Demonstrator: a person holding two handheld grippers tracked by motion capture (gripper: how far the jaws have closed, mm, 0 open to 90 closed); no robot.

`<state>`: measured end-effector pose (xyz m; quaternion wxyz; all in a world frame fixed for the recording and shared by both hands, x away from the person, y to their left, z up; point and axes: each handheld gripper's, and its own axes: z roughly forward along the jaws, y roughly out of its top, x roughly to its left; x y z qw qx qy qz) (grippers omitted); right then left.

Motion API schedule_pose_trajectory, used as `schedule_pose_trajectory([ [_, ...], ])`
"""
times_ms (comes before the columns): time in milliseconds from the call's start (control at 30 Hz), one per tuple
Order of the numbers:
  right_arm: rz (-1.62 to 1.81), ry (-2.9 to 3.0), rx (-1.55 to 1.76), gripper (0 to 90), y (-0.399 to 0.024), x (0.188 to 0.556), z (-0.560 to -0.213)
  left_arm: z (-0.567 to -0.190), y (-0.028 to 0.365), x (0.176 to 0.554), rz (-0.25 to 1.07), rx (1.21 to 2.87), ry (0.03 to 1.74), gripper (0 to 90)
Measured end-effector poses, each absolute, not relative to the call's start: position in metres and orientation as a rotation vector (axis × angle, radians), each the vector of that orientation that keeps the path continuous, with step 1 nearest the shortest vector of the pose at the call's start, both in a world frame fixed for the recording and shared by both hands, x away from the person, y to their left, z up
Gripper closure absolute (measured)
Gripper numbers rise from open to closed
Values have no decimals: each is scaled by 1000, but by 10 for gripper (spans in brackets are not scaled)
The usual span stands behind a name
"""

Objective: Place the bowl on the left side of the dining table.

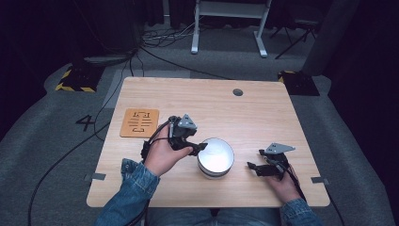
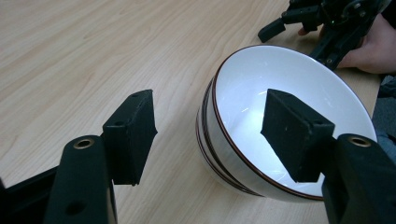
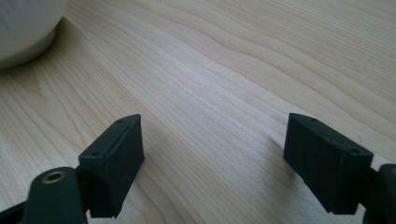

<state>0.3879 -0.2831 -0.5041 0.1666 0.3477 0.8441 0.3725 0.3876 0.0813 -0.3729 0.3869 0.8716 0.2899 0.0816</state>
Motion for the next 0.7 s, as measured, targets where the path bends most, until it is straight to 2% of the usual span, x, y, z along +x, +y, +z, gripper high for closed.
schedule_pose_trajectory([
  [433, 1059, 2401, 990, 200, -283, 388, -504, -394, 60, 395, 248, 2308, 750, 372],
  [567, 1059, 2402, 988, 200, -283, 388, -504, -398, 58, 398, 198, 2307, 753, 469],
  [700, 1059, 2401, 988, 200, -283, 388, -504, -401, 52, 401, 174, 2336, 777, 614],
])
